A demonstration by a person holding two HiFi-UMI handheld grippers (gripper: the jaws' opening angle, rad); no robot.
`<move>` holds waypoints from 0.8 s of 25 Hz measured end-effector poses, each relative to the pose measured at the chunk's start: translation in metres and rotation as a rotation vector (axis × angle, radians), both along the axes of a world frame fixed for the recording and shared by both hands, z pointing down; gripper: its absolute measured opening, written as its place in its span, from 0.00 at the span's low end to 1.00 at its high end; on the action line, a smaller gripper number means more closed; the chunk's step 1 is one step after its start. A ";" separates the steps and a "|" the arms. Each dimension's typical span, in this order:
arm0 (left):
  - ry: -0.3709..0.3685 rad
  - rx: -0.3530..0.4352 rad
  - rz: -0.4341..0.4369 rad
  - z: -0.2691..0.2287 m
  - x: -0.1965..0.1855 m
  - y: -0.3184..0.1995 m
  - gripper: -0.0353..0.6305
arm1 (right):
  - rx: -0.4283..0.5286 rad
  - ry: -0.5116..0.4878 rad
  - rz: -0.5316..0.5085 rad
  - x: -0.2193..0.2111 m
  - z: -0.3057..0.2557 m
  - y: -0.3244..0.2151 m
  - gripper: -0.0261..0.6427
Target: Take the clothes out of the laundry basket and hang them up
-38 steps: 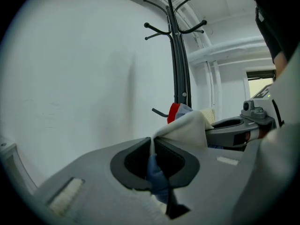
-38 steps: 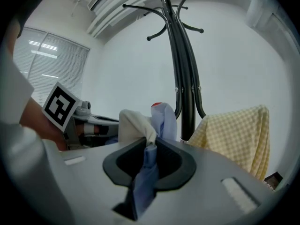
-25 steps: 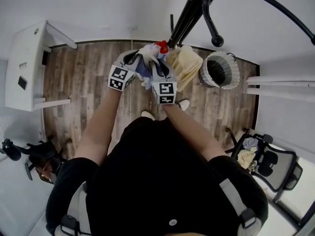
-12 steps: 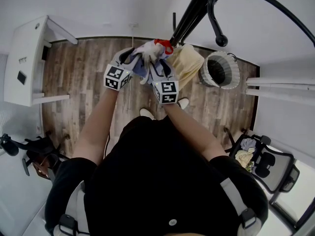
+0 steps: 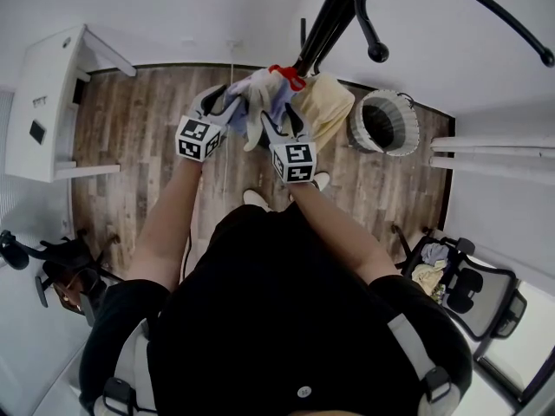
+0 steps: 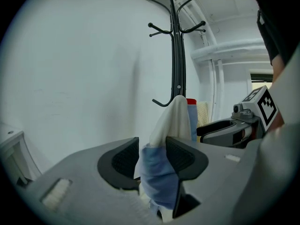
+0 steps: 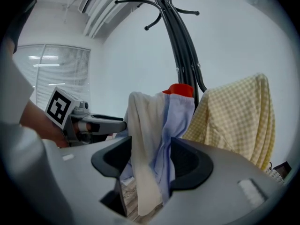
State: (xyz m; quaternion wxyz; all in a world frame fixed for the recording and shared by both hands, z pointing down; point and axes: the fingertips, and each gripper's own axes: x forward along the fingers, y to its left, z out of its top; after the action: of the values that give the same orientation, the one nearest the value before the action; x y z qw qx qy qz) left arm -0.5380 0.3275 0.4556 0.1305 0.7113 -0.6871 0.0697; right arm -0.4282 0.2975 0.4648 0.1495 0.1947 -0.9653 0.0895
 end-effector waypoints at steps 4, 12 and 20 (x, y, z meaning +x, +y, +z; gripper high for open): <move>0.000 0.017 -0.031 -0.008 0.002 0.011 0.35 | 0.011 -0.003 -0.006 0.016 -0.007 0.002 0.45; -0.039 0.109 -0.117 -0.061 0.017 0.040 0.37 | 0.089 -0.061 -0.063 0.050 -0.052 -0.004 0.47; -0.045 0.173 -0.131 -0.116 0.105 0.065 0.37 | 0.161 -0.140 -0.245 0.126 -0.125 0.014 0.44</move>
State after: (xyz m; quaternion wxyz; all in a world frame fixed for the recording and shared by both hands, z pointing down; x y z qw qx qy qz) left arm -0.4332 0.3923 0.3392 0.0575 0.6716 -0.7385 0.0175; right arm -0.3027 0.3112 0.3402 0.0753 0.0803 -0.9939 0.0061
